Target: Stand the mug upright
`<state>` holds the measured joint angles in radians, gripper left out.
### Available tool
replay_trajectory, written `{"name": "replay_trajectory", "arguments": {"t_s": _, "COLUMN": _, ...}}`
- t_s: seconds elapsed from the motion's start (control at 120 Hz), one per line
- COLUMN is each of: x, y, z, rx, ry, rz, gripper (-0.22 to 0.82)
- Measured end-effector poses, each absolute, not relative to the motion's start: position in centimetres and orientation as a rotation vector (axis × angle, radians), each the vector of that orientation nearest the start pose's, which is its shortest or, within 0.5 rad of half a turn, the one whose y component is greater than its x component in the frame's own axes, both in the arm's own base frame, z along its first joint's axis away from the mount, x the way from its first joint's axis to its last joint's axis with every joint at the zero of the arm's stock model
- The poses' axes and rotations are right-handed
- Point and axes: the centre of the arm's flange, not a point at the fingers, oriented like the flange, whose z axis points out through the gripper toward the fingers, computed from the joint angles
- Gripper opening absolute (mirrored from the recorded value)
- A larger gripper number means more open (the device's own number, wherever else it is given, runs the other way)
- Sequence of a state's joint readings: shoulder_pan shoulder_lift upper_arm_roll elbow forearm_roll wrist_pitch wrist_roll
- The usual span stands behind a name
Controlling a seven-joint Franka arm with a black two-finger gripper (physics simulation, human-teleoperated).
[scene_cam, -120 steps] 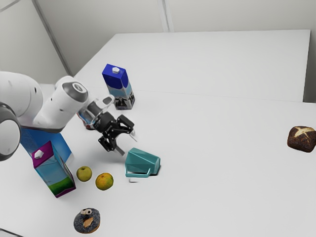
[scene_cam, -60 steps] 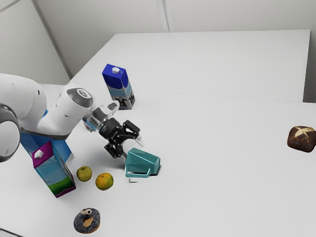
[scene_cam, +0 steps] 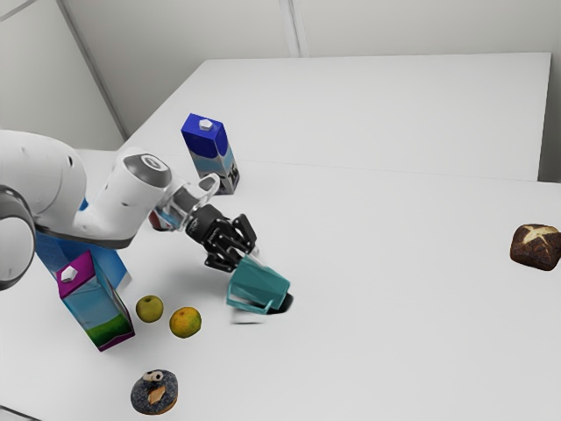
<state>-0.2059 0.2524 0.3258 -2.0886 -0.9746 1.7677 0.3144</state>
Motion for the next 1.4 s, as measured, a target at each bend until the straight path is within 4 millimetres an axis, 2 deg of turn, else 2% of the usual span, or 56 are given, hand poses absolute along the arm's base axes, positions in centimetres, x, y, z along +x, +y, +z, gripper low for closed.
{"name": "replay_trajectory", "arguments": {"t_s": 0.175, "x": 54.1, "y": -1.4, "z": 30.4, "rx": 2.209, "ry": 0.346, "rz": -0.384, "gripper": -0.11}}
{"name": "replay_trajectory", "arguments": {"t_s": 0.425, "x": 54.0, "y": -1.5, "z": 30.7, "rx": 2.213, "ry": 0.360, "rz": -0.398, "gripper": -0.16}}
{"name": "replay_trajectory", "arguments": {"t_s": 0.6, "x": 54.2, "y": -1.8, "z": 33.6, "rx": 2.259, "ry": 0.318, "rz": -0.352, "gripper": -0.17}}
{"name": "replay_trajectory", "arguments": {"t_s": 0.742, "x": 54.3, "y": -2.5, "z": 36.1, "rx": 2.478, "ry": 0.174, "rz": -0.291, "gripper": -0.18}}
{"name": "replay_trajectory", "arguments": {"t_s": 0.867, "x": 54.3, "y": -5.0, "z": 37.8, "rx": 2.734, "ry": -0.070, "rz": -0.233, "gripper": -0.18}}
{"name": "replay_trajectory", "arguments": {"t_s": 1.042, "x": 54.3, "y": -7.5, "z": 38.6, "rx": 3.041, "ry": -0.428, "rz": -0.195, "gripper": -0.18}}
{"name": "replay_trajectory", "arguments": {"t_s": 1.133, "x": 54.3, "y": -9.1, "z": 38.3, "rx": 3.161, "ry": -0.589, "rz": -0.189, "gripper": -0.18}}
{"name": "replay_trajectory", "arguments": {"t_s": 1.233, "x": 54.6, "y": -9.4, "z": 37.6, "rx": 3.243, "ry": -0.642, "rz": -0.185, "gripper": -0.18}}
{"name": "replay_trajectory", "arguments": {"t_s": 1.4, "x": 55.2, "y": -9.0, "z": 36.7, "rx": 3.307, "ry": -0.597, "rz": -0.163, "gripper": -0.18}}
